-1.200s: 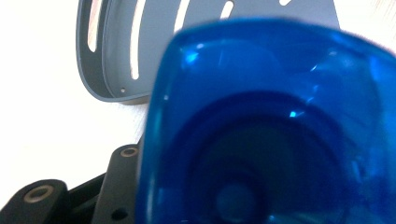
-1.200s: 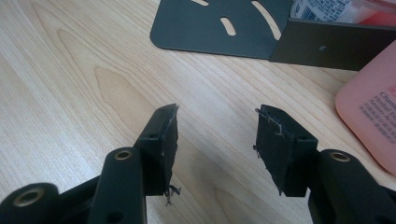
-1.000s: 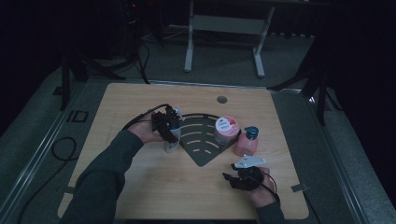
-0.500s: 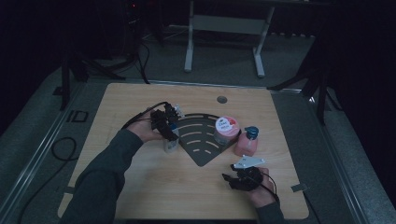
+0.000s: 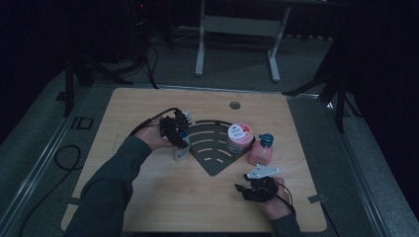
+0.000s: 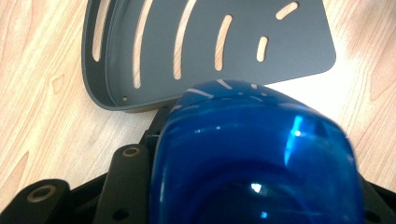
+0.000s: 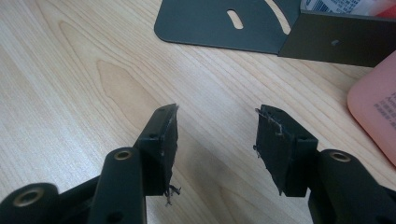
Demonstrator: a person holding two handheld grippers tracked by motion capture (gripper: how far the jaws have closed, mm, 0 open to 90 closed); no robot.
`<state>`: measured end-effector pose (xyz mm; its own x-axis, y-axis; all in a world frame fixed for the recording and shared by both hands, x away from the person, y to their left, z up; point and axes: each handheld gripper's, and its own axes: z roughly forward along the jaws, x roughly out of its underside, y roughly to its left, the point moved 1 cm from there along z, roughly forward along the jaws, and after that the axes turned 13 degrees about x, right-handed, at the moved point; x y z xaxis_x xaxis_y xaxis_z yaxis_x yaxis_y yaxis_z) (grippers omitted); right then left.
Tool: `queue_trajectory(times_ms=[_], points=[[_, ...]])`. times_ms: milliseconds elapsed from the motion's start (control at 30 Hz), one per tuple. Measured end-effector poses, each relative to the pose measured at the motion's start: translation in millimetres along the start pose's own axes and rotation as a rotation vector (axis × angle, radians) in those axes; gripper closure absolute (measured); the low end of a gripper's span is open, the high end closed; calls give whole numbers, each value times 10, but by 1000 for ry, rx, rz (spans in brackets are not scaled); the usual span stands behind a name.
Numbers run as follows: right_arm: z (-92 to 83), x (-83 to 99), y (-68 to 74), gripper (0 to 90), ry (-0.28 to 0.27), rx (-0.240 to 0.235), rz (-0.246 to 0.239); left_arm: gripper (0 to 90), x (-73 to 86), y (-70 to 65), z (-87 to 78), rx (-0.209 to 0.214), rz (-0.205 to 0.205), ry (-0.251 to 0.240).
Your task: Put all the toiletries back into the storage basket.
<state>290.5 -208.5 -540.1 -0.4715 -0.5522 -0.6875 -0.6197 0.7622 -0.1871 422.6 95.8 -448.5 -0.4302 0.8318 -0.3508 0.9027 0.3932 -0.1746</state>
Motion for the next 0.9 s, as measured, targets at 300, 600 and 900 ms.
queue_trajectory(times_ms=[300, 600, 900], points=[[7, 4, 3, 477, 2, -5, 0, 545, -18, -81, 4, -14, 14, 24], [9, 4, 9, 477, 4, -8, -2, 546, -52, -184, -13, 4, 29, 15], [13, 3, 16, 478, 6, -10, -3, 547, -126, -337, 3, 4, 51, 36]])
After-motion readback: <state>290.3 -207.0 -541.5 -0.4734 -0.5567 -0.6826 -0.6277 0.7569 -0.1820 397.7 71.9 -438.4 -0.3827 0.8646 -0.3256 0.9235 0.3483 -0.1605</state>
